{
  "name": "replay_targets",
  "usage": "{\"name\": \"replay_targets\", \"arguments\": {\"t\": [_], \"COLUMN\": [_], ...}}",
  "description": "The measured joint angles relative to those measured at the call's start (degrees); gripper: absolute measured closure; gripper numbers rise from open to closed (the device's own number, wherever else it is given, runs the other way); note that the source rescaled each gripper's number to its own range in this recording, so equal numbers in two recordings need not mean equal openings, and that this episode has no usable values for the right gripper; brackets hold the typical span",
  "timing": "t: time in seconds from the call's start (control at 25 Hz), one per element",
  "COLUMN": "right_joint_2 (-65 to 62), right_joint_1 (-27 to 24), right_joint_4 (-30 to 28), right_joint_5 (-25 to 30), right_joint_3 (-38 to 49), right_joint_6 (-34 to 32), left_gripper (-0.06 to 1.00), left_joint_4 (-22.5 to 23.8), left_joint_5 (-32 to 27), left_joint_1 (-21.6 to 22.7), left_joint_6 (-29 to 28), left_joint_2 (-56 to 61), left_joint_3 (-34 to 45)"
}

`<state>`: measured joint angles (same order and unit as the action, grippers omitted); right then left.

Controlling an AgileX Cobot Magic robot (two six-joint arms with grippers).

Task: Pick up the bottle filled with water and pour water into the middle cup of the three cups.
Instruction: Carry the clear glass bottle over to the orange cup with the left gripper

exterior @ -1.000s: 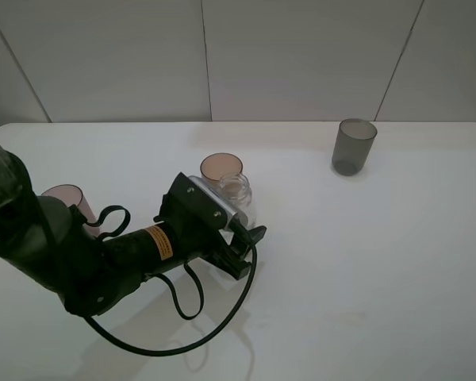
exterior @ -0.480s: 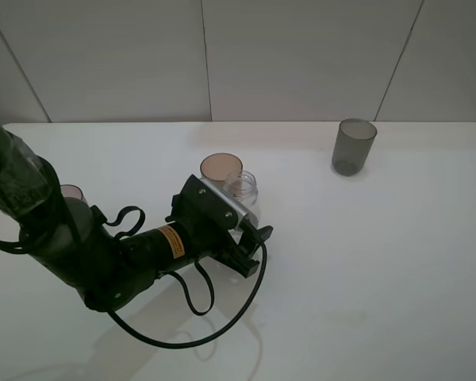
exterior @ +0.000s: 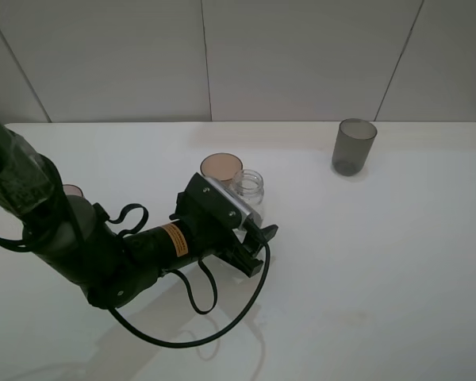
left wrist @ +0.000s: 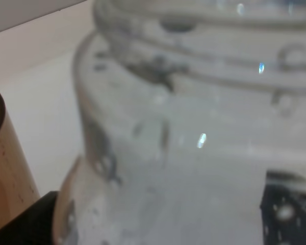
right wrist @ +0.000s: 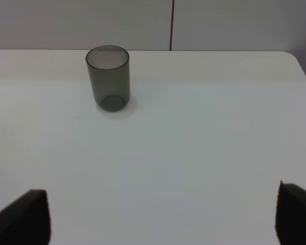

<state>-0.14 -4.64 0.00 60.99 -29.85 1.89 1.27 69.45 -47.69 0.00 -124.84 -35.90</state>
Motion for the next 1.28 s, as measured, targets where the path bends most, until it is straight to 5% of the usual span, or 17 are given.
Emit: {"name": "replay_targets", "arguments": {"t": [0.16,0.24,0.32,1.04,1.28], "right_joint_2": [0.0,0.0,0.0,0.0,0.0], "right_joint_1": [0.0,0.0,0.0,0.0,0.0], "right_joint_4": [0.0,0.0,0.0,0.0,0.0], "right_joint_5": [0.0,0.0,0.0,0.0,0.0], "right_joint_3": [0.0,0.0,0.0,0.0,0.0], "right_joint_6": [0.0,0.0,0.0,0.0,0.0], "left_gripper": [0.13,0.41,0.94,0.93,0.93], "left_joint_4": [0.0,0.0,0.0,0.6,3.8], "left_joint_5": [0.0,0.0,0.0,-1.7,-9.5], "left_joint_1": [0.0,0.0,0.0,0.0,0.0], "left_joint_6": [0.0,0.0,0.0,0.0,0.0], "left_joint_2": [0.0,0.0,0.0,4.8,13.1], "left_joint_3": [0.0,0.0,0.0,0.0,0.1]}}
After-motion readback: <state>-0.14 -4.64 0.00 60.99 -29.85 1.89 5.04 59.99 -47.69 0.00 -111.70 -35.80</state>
